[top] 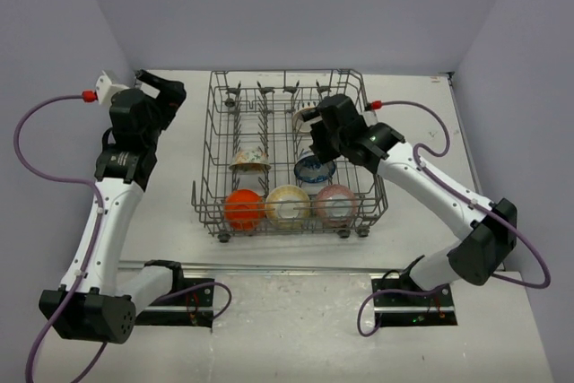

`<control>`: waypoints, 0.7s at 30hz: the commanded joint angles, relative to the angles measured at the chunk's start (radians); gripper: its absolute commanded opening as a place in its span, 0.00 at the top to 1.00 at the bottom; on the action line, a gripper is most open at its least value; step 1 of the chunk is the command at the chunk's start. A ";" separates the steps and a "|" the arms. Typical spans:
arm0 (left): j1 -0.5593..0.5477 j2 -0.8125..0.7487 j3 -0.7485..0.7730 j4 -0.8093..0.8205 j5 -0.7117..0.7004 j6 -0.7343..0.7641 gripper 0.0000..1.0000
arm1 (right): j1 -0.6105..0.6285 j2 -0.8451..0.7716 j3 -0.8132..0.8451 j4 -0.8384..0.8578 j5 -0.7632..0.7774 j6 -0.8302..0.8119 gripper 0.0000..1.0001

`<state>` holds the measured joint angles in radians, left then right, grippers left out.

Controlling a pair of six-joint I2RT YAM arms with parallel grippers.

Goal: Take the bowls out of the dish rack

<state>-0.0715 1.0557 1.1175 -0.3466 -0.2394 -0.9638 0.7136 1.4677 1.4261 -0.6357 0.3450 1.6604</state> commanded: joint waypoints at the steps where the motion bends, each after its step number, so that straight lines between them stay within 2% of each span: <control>1: 0.009 0.047 0.119 0.057 -0.028 -0.041 0.02 | 0.006 -0.001 -0.068 0.028 -0.003 0.170 0.17; 9: 0.010 0.147 0.266 0.086 -0.008 0.056 0.02 | 0.038 -0.029 -0.240 0.007 0.049 0.260 0.23; 16: 0.010 0.155 0.240 0.107 0.025 0.016 0.02 | 0.038 -0.030 -0.277 0.022 0.106 0.245 0.27; 21: 0.012 0.145 0.245 0.107 0.028 0.049 0.02 | 0.023 -0.021 -0.265 0.047 0.127 0.194 0.28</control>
<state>-0.0711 1.2125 1.3495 -0.2771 -0.2157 -0.9394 0.7448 1.4700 1.1534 -0.6098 0.4034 1.8580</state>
